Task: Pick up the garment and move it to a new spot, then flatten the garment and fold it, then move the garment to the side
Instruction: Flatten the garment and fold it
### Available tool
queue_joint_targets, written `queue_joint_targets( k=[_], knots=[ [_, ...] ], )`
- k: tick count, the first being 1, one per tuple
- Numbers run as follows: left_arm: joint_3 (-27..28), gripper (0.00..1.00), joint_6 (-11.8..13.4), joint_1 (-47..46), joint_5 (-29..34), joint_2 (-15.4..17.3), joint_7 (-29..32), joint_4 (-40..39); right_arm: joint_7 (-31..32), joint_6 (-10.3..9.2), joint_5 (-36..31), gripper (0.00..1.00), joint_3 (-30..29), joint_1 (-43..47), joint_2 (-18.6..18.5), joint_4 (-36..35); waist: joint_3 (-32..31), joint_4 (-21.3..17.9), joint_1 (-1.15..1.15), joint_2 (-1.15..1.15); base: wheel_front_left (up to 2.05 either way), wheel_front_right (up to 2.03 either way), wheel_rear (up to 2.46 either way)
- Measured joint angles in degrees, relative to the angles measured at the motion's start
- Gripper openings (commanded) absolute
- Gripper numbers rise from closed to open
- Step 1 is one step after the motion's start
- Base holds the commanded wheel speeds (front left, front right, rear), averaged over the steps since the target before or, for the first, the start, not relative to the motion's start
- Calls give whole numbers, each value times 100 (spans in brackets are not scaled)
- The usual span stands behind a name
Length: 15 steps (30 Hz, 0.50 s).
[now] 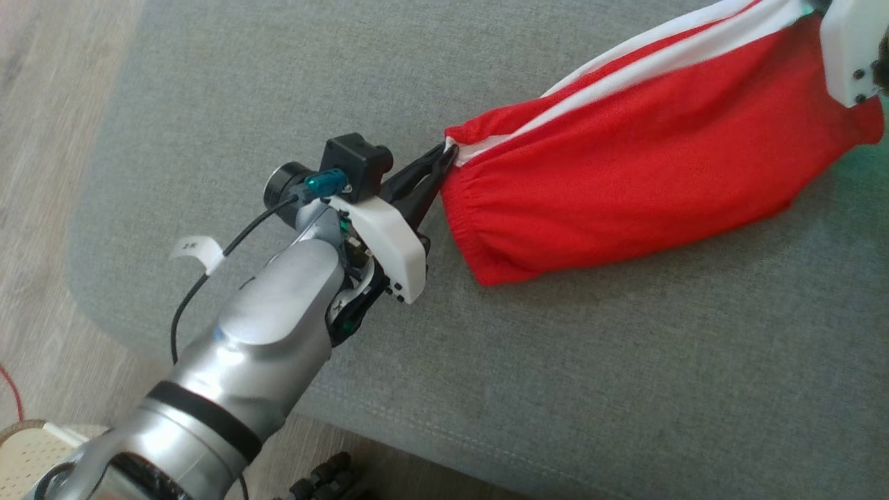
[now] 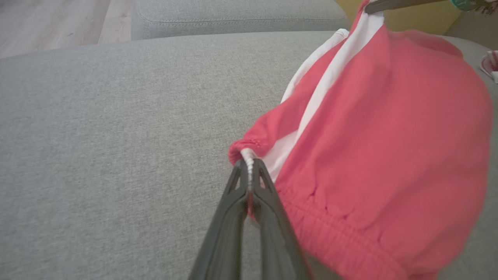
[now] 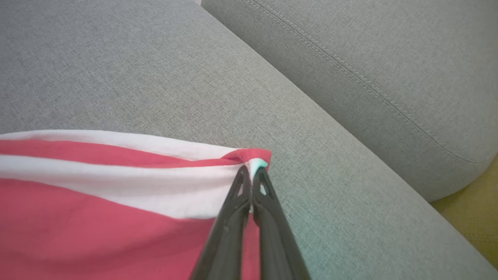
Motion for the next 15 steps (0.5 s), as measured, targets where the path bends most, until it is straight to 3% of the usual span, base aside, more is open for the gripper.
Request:
queue_joint_targets(
  k=[4,5,6,7,8,9,10,15],
  knots=[
    [3,0,-26,-92,-15,-46,-73,127,-170,0,0,0,114,-81,41,170,45,36,0,0,0,0,0],
    [5,0,-26,-108,-15,-56,-74,166,-232,0,2,6,135,-81,59,208,53,40,-1,0,0,0,0],
    [7,0,-27,-115,-16,-65,-75,199,-311,0,37,100,134,-81,86,258,61,41,-1,0,0,0,0],
    [9,4,-27,-118,-15,-79,-80,227,-377,0,78,100,126,-83,120,333,67,40,-1,0,0,0,0],
    [11,44,-27,-122,-16,-97,-81,260,-455,0,66,100,137,-84,151,403,71,36,0,0,0,0,0],
    [20,90,-27,-130,-16,-119,-84,302,-548,0,34,100,137,-84,183,481,73,30,-1,0,0,0,0],
    [33,100,-27,-141,-16,-136,-113,347,-638,0,33,100,136,-85,215,554,71,20,-1,0,0,0,0],
    [189,100,15,-173,-32,-146,-124,508,-1027,0,-62,100,138,-87,378,1002,-16,-73,-1,0,0,0,0]
  ],
)
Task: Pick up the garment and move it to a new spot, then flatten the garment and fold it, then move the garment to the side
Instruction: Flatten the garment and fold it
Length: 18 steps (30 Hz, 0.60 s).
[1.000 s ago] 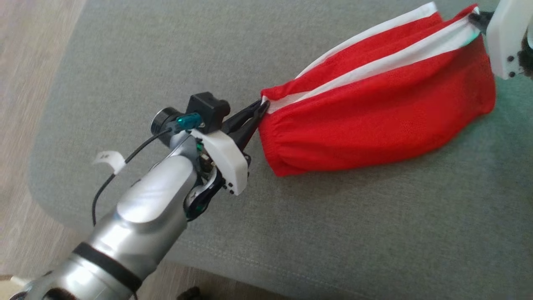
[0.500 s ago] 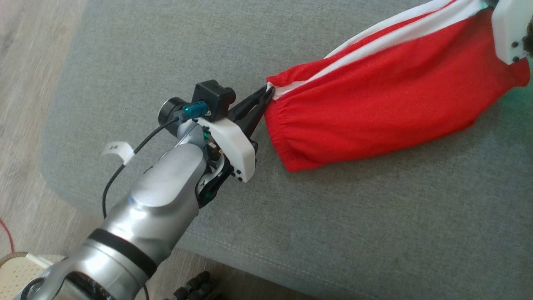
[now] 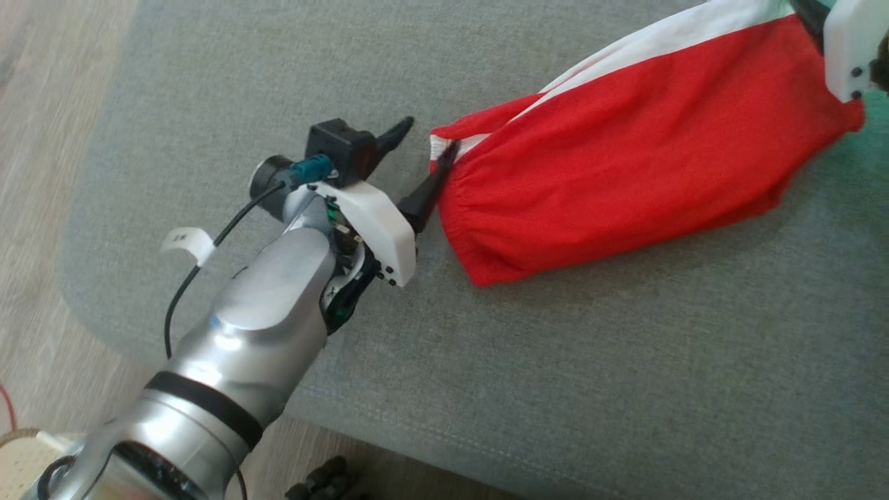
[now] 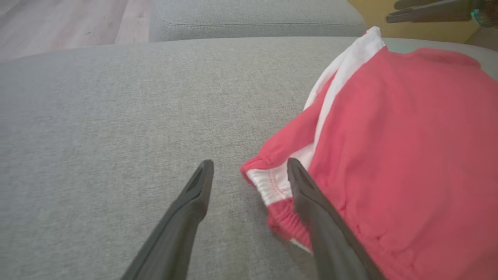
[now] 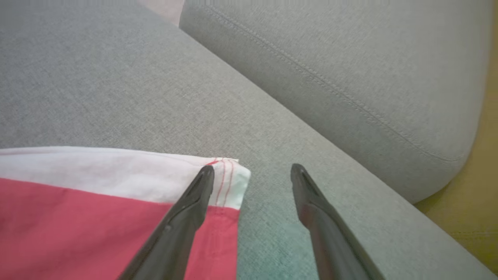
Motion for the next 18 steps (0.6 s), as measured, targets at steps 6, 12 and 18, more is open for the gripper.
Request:
queue_joint_targets(
  k=[6,12,18],
  knots=[
    [511,100,281,54,-45,59,-5,-52,-999,0,3,100,-368,79,303,556,-294,-178,0,0,0,0,0],
    [1404,100,567,649,-134,311,-7,-678,-2041,0,64,100,-620,730,701,659,-730,-467,0,0,0,0,0],
    [2327,100,886,1358,53,438,-8,-1582,-2784,0,53,100,-1004,1171,959,746,-1215,-839,0,0,0,0,0]
  ],
)
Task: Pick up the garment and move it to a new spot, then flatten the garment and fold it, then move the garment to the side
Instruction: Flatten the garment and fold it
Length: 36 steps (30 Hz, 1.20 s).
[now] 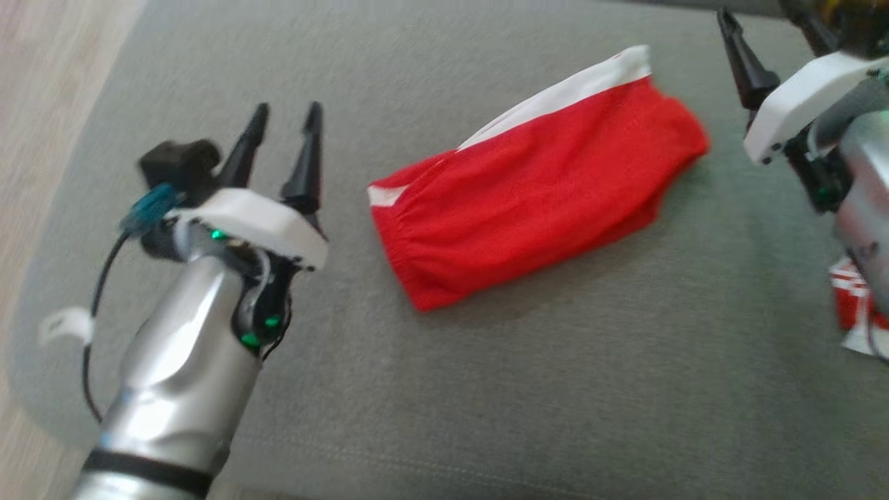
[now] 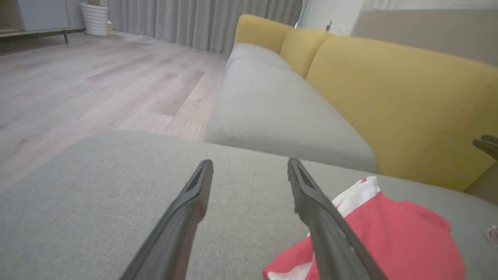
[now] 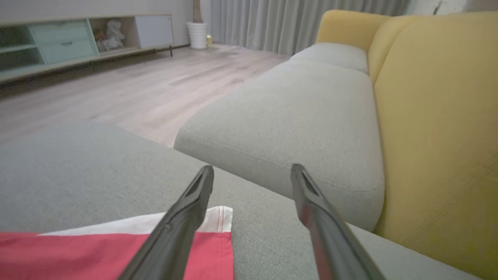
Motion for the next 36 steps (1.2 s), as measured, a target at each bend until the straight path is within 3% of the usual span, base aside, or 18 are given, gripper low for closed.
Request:
queue_joint_targets(
  k=[7,14,18,23,30,36],
  knots=[
    [868,100,167,943,235,-101,0,-755,-98,0,-412,100,-846,476,171,-378,-392,-466,0,0,0,0,0],
    [1631,100,129,1751,880,-375,0,-1430,-115,0,-1786,100,-2827,1756,321,-1436,-702,-987,0,0,0,0,0],
    [2024,100,-1,2136,1189,-544,-1,-1751,-115,0,-2696,100,-3936,2838,691,-2208,-823,-1222,0,0,0,0,0],
    [2118,100,-204,2568,1574,-650,-1,-1713,-115,0,-3586,100,-4903,3950,1346,-2939,-944,-1373,0,0,0,0,0],
    [2125,100,-297,2904,1904,-694,-1,-1655,-60,0,-4530,100,-5508,4903,1931,-3660,-1006,-1402,0,0,0,0,0],
    [2139,100,-296,2994,1834,-702,-1,-1666,171,0,-4490,100,-5731,5289,2106,-3996,-960,-1318,0,0,0,0,0]
  ],
)
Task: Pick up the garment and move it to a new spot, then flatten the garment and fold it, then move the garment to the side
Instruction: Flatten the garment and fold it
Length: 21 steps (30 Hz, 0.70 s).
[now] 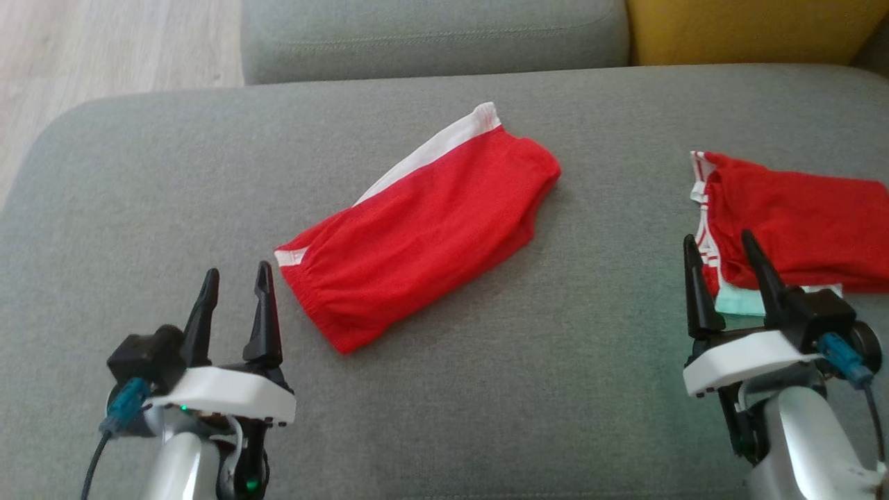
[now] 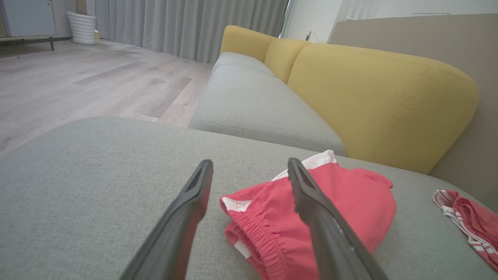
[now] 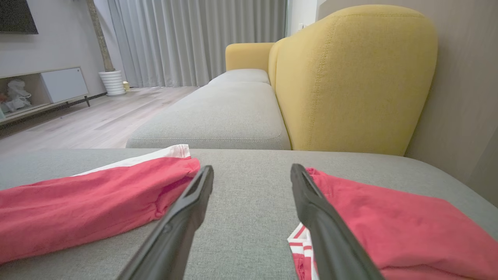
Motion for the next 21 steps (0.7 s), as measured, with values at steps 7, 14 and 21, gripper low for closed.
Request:
queue_joint_targets(
  k=[7,14,21],
  knots=[
    [-271,100,8,-88,-164,-5,1,-4,583,0,712,100,125,-36,63,-214,284,288,0,0,0,0,0],
    [-613,100,42,-349,-367,-15,0,14,1538,0,2440,100,78,-683,91,18,558,762,0,0,0,0,0],
    [-799,100,100,-402,-712,-22,1,29,2428,0,3683,100,-634,-1367,92,1014,796,1366,0,0,0,0,0]
  ],
)
